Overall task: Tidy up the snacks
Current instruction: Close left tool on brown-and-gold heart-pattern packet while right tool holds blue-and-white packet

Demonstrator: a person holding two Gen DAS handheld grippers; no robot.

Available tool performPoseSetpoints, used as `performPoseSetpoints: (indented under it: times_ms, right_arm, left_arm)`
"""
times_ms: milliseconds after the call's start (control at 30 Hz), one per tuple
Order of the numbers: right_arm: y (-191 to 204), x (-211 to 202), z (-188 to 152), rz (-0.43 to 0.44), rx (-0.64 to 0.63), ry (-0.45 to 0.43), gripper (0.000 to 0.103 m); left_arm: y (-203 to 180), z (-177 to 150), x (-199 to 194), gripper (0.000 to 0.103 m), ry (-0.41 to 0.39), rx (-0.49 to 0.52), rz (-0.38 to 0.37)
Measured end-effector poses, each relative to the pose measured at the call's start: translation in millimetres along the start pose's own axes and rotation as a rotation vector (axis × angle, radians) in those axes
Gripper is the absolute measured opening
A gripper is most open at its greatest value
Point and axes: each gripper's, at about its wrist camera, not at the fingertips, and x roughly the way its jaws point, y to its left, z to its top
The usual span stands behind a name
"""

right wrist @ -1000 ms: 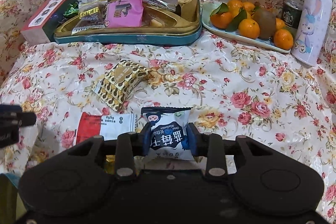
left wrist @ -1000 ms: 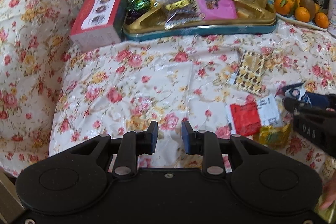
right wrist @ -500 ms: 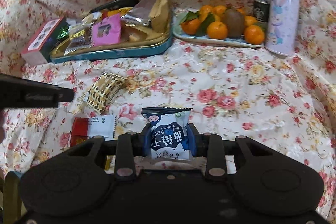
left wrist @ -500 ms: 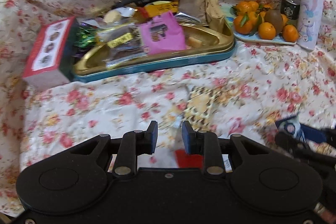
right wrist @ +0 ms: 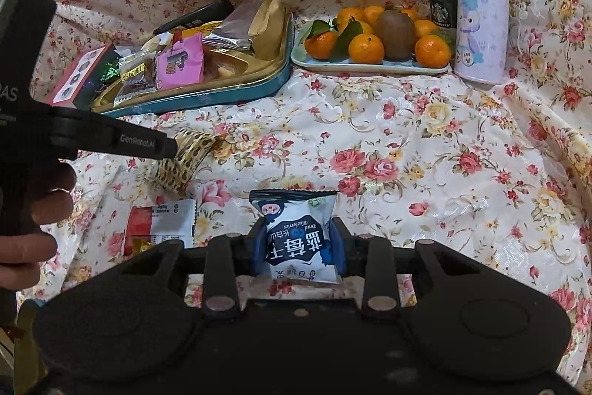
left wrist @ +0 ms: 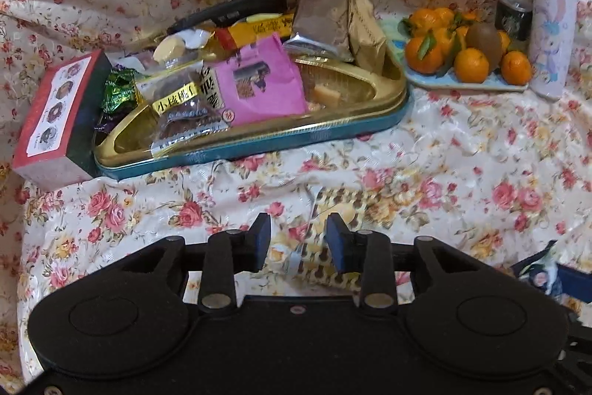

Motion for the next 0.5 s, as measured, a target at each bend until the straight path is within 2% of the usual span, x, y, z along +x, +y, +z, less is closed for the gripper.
performPoseSetpoints:
  times_ms: [100, 267, 500]
  right_arm:
    - [-2, -1, -1, 0.013, 0.007, -0.002, 0.035]
    - [-2, 0, -1, 0.019, 0.016, 0.0, 0.035]
    - [-2, 1, -3, 0.027, 0.015, 0.006, 0.035]
  left_arm:
    - [-4, -1, 0, 0.048, -0.002, 0.018, -0.024]
    - [-11, -1, 9, 0.056, -0.032, 0.032, 0.028]
    - [-15, 1, 12, 0.056, -0.045, 0.03, 0.024]
